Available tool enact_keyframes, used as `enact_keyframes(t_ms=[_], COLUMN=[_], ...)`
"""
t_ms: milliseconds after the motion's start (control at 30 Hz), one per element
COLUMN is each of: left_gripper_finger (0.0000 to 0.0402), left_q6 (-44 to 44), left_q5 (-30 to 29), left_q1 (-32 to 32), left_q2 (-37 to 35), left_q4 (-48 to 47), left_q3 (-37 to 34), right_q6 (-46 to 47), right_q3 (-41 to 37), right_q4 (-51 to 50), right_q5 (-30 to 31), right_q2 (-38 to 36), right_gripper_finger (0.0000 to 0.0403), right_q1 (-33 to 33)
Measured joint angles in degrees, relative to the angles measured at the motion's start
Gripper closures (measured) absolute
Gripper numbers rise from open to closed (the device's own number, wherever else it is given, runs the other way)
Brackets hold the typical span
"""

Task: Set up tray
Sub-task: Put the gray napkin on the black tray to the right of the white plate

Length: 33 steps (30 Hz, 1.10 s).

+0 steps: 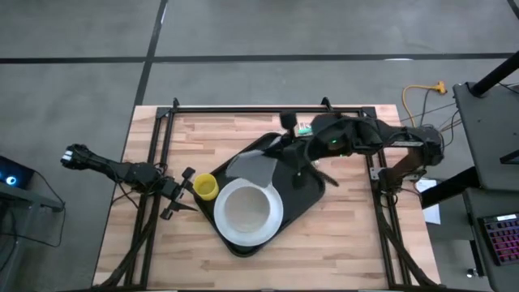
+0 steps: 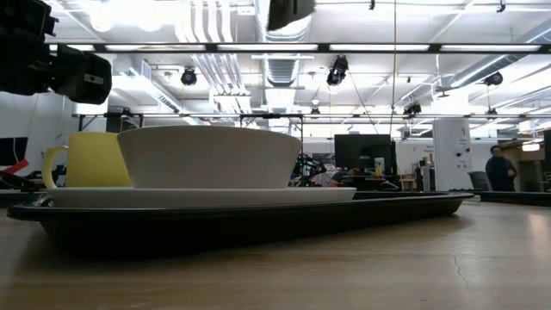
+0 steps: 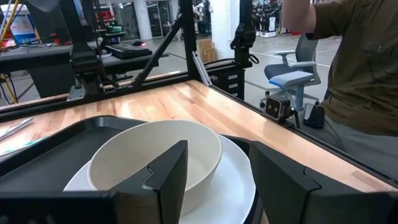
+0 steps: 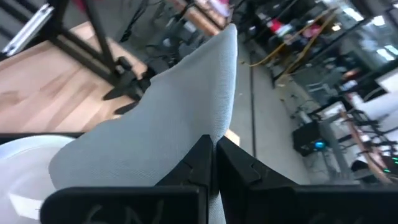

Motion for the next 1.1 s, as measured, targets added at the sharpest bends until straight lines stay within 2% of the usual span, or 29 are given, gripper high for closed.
enact_keyframes(t_ms=[233, 433, 700, 833, 967, 1100], left_gripper_finger=[0.0242, 0.0242, 0.0242, 0.0242, 0.0242, 0.0242], left_q6=[0.0, 0.0, 0.0, 0.0, 0.0, 0.0], left_q5=[0.0, 0.0, 0.0, 0.0, 0.0, 0.0], left_q1=[0.0, 0.0, 0.0, 0.0, 0.0, 0.0], left_q2=[0.1, 0.2, 0.1, 0.1, 0.1, 0.1], left_q4=[0.0, -0.5, -0.4, -0.4, -0.4, -0.7], left_q3=[0.0, 0.0, 0.0, 0.0, 0.0, 0.0], right_q6=[0.1, 1.7, 4.3, 6.7, 11.0, 15.0], right_q3=[-17.3, -28.4, -37.2, -40.9, -45.2, -49.2], right_q4=[17.0, 29.8, 39.0, 45.2, 52.5, 55.3], right_q5=[-0.6, -5.0, -8.5, -12.7, -13.3, -13.4], right_q2=[-8.9, -13.3, -15.5, -16.1, -16.2, -16.2], right_gripper_finger=[0.0394, 0.0394, 0.0394, 0.0394, 0.0394, 0.0394], right_q1=[-3.3, -6.8, -11.9, -14.8, -17.7, -20.1])
